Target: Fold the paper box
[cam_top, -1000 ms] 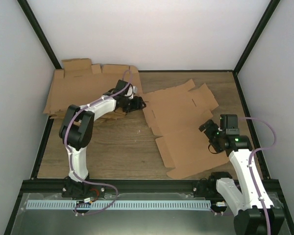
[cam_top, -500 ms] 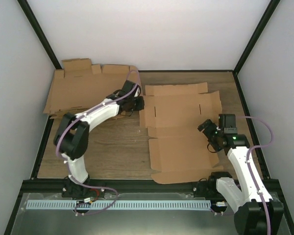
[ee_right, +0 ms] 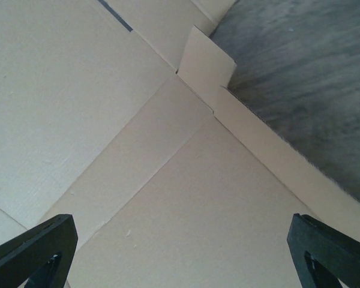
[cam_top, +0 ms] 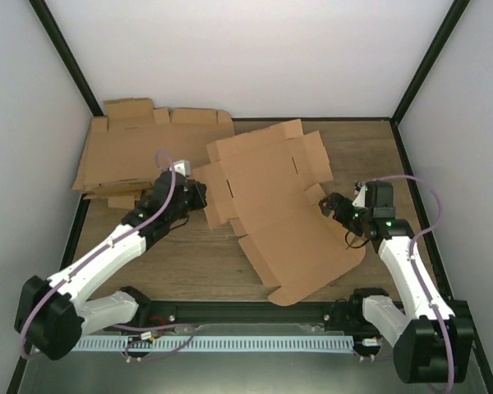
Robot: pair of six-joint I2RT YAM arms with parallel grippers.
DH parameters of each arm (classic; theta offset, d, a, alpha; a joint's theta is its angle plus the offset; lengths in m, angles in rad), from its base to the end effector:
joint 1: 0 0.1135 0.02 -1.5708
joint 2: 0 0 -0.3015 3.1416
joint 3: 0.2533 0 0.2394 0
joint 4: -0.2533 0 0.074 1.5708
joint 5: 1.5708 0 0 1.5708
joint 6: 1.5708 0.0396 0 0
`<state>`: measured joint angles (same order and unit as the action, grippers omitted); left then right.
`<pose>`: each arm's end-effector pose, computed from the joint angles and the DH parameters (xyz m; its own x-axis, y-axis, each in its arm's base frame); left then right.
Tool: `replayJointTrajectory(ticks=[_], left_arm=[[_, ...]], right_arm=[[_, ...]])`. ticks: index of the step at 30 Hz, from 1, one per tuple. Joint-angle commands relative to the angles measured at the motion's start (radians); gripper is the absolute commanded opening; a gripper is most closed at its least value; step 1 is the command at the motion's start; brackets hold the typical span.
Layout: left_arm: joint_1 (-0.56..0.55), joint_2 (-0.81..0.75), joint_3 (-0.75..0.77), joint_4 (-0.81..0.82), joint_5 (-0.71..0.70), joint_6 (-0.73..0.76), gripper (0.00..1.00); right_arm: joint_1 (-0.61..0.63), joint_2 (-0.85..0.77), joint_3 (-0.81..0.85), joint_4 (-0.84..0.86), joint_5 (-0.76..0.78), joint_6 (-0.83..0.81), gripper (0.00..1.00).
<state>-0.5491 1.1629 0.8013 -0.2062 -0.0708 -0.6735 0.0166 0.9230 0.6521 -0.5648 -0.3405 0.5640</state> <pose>0.2011 -0.1198 0.3033 -0.6515 -0.3307 -0.6827 0.0811 0.8645 -0.4961 0.1519 0.0157 0.2671 -0.7549 0.4914 -0.4344 0.1940 0.7999 0.5679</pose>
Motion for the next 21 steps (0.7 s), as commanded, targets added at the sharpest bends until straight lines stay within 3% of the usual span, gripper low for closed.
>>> replayJointTrajectory(ticks=[1, 6, 11, 21], left_arm=[[-0.009, -0.117, -0.07, 0.117, 0.003, 0.141, 0.04], [-0.013, -0.177, -0.07, 0.031, 0.003, 0.278, 0.04], [-0.014, -0.217, -0.095, 0.051, 0.035, 0.353, 0.04], [-0.02, -0.297, -0.165, 0.069, 0.013, 0.464, 0.04]], right_arm=[[0.008, 0.063, 0.047, 0.1, -0.117, -0.132, 1.0], [0.008, 0.177, 0.069, 0.228, -0.148, -0.145, 1.0], [0.008, 0.275, 0.076, 0.416, -0.127, -0.179, 1.0], [0.008, 0.404, 0.078, 0.682, 0.059, -0.251, 1.0]])
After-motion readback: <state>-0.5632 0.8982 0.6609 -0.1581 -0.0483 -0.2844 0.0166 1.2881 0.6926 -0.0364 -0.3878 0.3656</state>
